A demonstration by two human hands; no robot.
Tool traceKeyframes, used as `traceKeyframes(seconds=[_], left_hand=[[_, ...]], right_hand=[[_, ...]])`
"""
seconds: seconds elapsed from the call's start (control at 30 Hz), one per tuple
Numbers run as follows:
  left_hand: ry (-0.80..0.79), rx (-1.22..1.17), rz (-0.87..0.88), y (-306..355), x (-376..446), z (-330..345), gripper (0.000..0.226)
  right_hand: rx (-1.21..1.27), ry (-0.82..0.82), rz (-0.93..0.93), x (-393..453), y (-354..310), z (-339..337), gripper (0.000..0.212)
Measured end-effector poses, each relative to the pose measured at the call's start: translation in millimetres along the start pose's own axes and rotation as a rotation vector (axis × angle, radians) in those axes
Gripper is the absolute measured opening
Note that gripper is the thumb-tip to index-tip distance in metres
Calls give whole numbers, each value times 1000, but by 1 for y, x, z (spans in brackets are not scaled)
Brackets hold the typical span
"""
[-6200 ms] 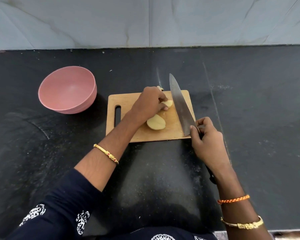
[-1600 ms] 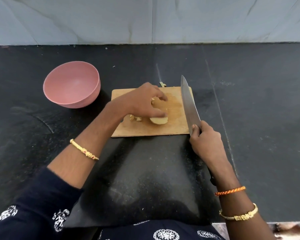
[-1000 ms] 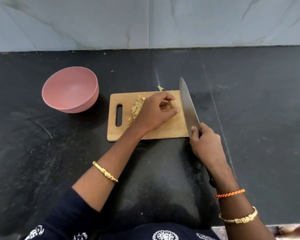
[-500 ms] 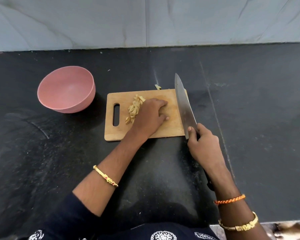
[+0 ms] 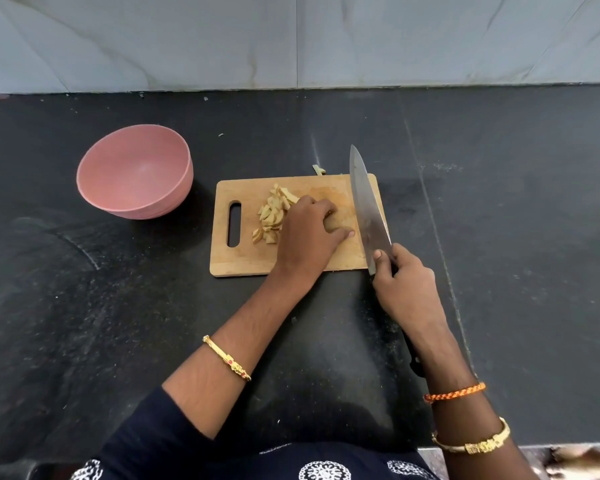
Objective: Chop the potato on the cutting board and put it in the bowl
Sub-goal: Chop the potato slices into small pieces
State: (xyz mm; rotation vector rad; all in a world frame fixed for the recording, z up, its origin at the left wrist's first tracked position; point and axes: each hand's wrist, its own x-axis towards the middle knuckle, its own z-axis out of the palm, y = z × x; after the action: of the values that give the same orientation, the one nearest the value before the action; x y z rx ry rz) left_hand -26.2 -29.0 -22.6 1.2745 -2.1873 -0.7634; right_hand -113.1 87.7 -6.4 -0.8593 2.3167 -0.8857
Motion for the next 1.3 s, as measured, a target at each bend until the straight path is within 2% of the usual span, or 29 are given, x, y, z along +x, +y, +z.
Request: traceKeyframes(seconds=[0.2, 0.33, 0.4, 0.47, 0.63, 0.9, 1.07, 1.3], left_hand=[[11, 84, -55, 6, -3, -2, 56], [-222, 57, -76, 5, 6, -14, 73], [-282, 90, -52, 3, 11, -18, 69], [-266, 101, -6, 2, 12, -20, 63], [-224, -15, 19, -2, 10, -17, 65], [-322, -68, -13, -7, 15, -20, 70], [-263, -87, -1, -9, 14, -16, 66], [-202, -106, 9, -9, 19, -13, 65]], right_hand=[[-12, -24, 20, -5, 6, -5, 32], [-15, -61, 40, -8, 6, -4, 31], [3, -59, 36, -8, 6, -3, 31], [4, -55, 28, -8, 5, -3, 31], [16, -74, 21, -2, 0, -4, 33], [-80, -135, 26, 13, -16, -3, 34], [-130, -233, 39, 23, -25, -10, 24], [-212, -250, -13, 29, -36, -11, 19]])
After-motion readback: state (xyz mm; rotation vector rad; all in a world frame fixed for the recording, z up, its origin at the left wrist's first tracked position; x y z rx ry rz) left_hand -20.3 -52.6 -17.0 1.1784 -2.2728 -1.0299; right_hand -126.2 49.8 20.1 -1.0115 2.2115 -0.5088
